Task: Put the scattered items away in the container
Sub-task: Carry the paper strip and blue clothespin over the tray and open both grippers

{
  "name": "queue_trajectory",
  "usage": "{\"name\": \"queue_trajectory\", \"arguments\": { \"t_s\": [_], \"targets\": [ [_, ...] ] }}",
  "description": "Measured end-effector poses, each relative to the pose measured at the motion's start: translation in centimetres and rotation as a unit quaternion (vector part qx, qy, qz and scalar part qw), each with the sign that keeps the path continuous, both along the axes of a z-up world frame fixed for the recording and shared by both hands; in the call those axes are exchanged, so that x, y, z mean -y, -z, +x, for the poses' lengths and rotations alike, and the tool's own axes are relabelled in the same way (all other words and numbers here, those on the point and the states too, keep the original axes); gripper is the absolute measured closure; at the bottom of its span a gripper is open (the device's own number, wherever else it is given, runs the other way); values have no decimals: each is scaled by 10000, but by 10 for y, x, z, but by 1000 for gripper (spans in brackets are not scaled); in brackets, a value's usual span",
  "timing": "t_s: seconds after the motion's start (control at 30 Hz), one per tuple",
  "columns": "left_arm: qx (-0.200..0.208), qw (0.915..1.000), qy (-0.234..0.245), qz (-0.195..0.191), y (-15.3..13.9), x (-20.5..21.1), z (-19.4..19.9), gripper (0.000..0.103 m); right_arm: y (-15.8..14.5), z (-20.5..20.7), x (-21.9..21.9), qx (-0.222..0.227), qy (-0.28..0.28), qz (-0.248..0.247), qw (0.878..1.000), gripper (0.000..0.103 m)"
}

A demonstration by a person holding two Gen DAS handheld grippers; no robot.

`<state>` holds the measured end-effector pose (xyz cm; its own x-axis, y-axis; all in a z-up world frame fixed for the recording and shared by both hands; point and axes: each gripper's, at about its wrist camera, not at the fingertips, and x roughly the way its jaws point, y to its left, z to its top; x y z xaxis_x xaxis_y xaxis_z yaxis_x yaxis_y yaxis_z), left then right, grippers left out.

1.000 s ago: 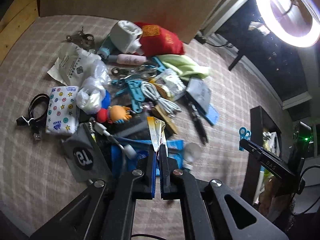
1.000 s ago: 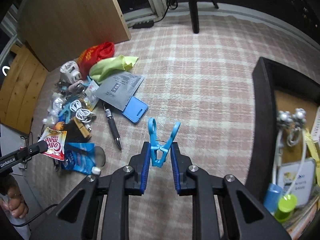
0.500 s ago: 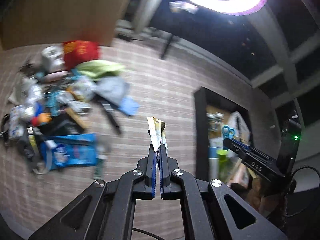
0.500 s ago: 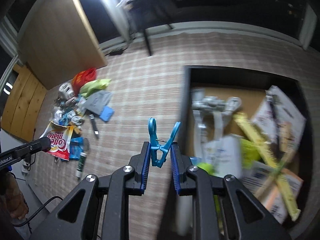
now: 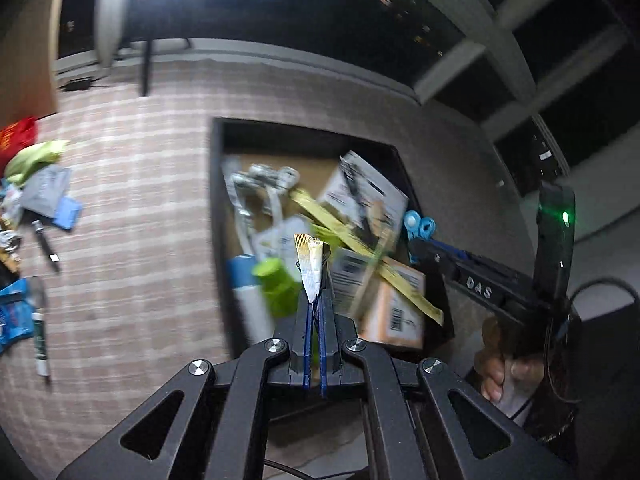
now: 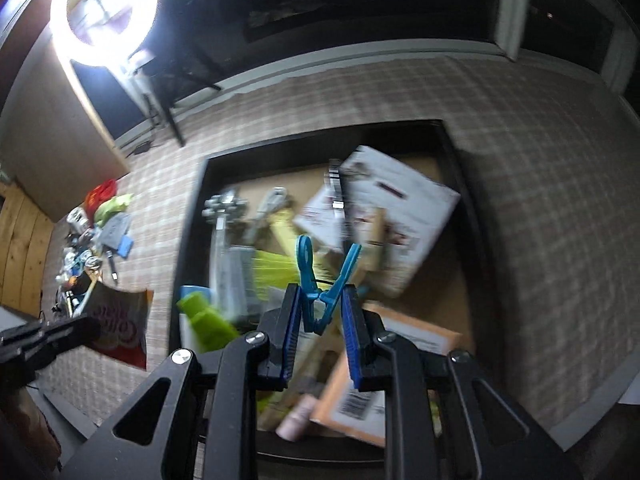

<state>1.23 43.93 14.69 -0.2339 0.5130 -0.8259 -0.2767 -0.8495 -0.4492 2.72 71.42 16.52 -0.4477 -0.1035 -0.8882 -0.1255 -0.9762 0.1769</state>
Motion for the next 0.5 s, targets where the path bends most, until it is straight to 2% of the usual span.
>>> {"name": "queue_trajectory", "arguments": {
  "t_s": [0.27, 0.3, 0.33, 0.4, 0.5],
  "targets": [
    [-45, 9992, 367, -172, 2, -54, 13, 101, 6, 8, -40, 47, 238, 36, 9997, 82],
    [-49, 9989, 411, -209, 3, -59, 13, 98, 6, 8, -42, 48, 229, 27, 9997, 81],
    [-13, 9987, 424, -268, 5, -63, 13, 81, 7, 8, -44, 59, 207, 6, 9998, 77],
    [-24, 9989, 389, -274, 6, -65, 12, 57, 7, 7, -47, 70, 282, -11, 9996, 46],
    [-196, 9985, 309, -414, 5, -63, 14, 57, 3, 8, -48, -103, 271, 17, 9996, 43]
  ]
}}
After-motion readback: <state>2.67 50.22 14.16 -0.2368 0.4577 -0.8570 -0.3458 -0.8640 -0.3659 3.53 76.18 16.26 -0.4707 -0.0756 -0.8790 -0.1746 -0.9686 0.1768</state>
